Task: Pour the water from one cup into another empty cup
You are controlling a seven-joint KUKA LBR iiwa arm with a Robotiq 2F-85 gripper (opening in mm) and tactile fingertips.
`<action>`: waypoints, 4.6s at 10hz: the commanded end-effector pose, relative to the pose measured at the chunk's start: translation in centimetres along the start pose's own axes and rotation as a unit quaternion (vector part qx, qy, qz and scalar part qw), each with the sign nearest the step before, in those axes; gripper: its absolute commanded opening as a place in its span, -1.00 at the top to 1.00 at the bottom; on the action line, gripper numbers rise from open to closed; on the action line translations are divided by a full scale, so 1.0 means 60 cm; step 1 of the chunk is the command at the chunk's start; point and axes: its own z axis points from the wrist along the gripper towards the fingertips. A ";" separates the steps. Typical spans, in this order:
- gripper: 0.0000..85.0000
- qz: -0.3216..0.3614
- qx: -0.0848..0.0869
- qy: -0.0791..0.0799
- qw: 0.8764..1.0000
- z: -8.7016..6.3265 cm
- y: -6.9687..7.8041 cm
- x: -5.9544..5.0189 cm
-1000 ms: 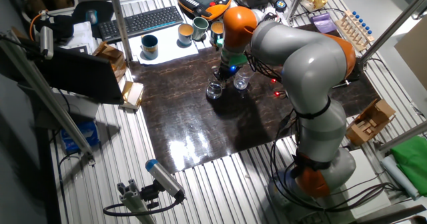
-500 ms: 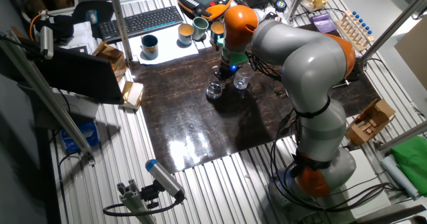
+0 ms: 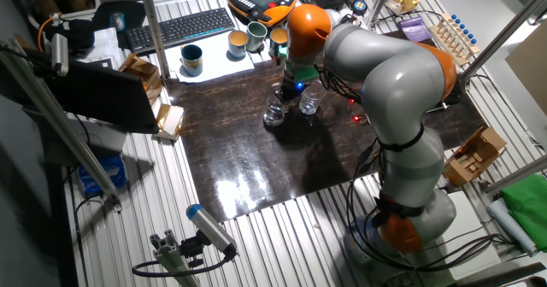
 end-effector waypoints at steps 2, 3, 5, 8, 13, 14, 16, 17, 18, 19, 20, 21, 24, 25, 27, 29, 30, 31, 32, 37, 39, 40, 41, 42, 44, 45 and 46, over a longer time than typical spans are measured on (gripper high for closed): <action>0.98 0.014 -0.005 0.000 1.000 -0.027 0.005 0.003; 0.98 0.023 -0.007 0.000 1.000 -0.047 0.007 0.008; 0.98 0.039 -0.011 0.001 0.999 -0.096 0.000 0.019; 0.98 0.055 -0.009 0.003 0.998 -0.175 -0.029 0.048; 0.98 0.053 0.003 0.009 0.999 -0.239 -0.088 0.079; 0.98 0.047 0.012 0.011 0.999 -0.248 -0.105 0.084; 0.98 0.029 0.033 0.012 0.999 -0.257 -0.139 0.093; 0.98 0.019 0.040 0.013 0.999 -0.255 -0.156 0.097; 0.98 0.009 0.046 0.012 0.999 -0.251 -0.174 0.102; 0.98 0.005 0.043 0.010 0.999 -0.249 -0.184 0.106; 0.98 0.005 0.041 0.011 0.999 -0.250 -0.184 0.108; 0.98 0.007 0.041 0.011 0.999 -0.251 -0.180 0.109; 0.98 0.042 0.032 0.013 0.999 -0.251 -0.180 0.109; 0.98 0.064 0.033 0.013 0.997 -0.251 -0.180 0.109; 0.98 0.090 0.056 0.011 0.994 -0.251 -0.180 0.109; 0.98 0.105 0.050 0.002 0.993 -0.251 -0.180 0.109; 0.98 0.106 0.053 0.003 0.993 -0.251 -0.180 0.109; 0.98 0.103 0.072 0.004 0.992 -0.251 -0.180 0.109; 0.98 0.100 0.083 0.003 0.992 -0.251 -0.180 0.109; 0.98 0.071 0.108 0.016 0.991 -0.306 -0.254 0.099; 0.98 0.063 0.125 0.010 0.990 -0.323 -0.288 0.085; 0.98 0.057 0.140 0.007 0.988 -0.328 -0.300 0.081; 0.98 0.054 0.150 0.004 0.987 -0.332 -0.308 0.079; 0.98 0.053 0.164 0.000 0.985 -0.331 -0.315 0.074; 0.98 0.044 0.194 -0.004 0.980 -0.321 -0.321 0.061; 0.98 0.040 0.203 -0.006 0.978 -0.317 -0.324 0.055; 0.98 0.036 0.211 -0.009 0.977 -0.314 -0.327 0.050</action>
